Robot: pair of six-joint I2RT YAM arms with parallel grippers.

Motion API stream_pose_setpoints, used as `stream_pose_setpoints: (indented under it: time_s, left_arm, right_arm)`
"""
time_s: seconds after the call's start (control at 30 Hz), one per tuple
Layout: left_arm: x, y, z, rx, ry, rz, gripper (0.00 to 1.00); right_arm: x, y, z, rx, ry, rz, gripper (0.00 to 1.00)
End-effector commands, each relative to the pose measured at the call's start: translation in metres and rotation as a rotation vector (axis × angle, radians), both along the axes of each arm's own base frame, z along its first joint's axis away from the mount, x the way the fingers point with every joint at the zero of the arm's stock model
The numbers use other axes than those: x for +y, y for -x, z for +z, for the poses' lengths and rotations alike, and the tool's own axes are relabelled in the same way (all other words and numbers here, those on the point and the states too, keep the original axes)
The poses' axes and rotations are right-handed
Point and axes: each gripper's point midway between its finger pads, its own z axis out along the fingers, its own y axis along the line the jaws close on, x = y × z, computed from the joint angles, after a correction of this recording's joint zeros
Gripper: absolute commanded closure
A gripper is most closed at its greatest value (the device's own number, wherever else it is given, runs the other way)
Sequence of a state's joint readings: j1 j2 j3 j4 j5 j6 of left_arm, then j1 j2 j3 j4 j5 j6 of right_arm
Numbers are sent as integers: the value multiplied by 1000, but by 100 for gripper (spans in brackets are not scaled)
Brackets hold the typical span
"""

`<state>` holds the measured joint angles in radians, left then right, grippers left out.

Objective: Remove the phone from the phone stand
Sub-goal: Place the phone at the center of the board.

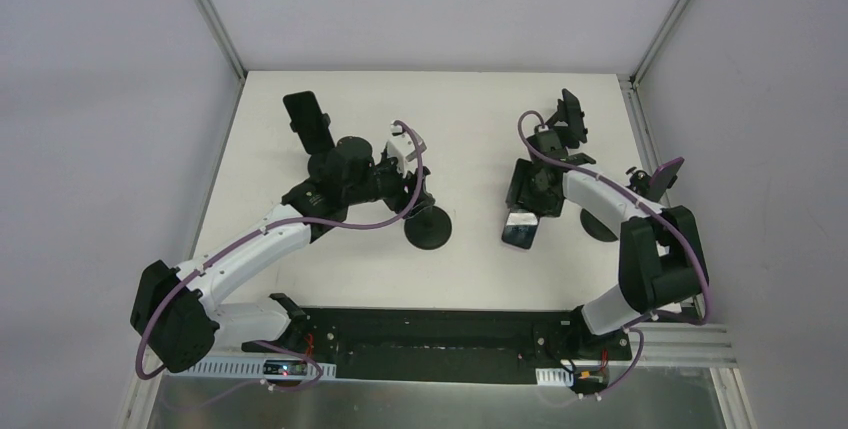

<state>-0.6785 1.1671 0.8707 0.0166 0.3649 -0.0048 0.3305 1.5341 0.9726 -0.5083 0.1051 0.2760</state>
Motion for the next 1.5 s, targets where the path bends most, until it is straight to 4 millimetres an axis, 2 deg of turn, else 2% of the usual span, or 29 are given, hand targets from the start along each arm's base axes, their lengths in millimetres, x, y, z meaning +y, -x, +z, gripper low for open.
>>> stream_pose_setpoints:
  time_s: [0.0,0.3,0.4,0.87,1.03,1.23,1.47]
  left_arm:
    - [11,-9,5,-38,-15,58,100]
    - [9,-8,5,-33,-12,44,100]
    - [10,-9,5,-33,-12,53,100]
    - [14,-10,3,-34,-18,78,100]
    - [16,-11,3,-37,-20,87,100]
    - [17,-12,1,-34,-26,95,100]
    - [17,-12,0,-34,-28,96,100]
  right_arm:
    - [2,-12,8,-11,-50,-49,72]
    - [0,-9,-5,36,-71,-85,53]
    - [1,-8,-8,53,-82,-91,44]
    - [-4,-5,-21,125,-66,-160,36]
    - [-6,-5,-21,129,-53,-166,31]
    - [-8,-4,-21,134,-44,-175,18]
    - [-9,-4,-21,137,-37,-181,12]
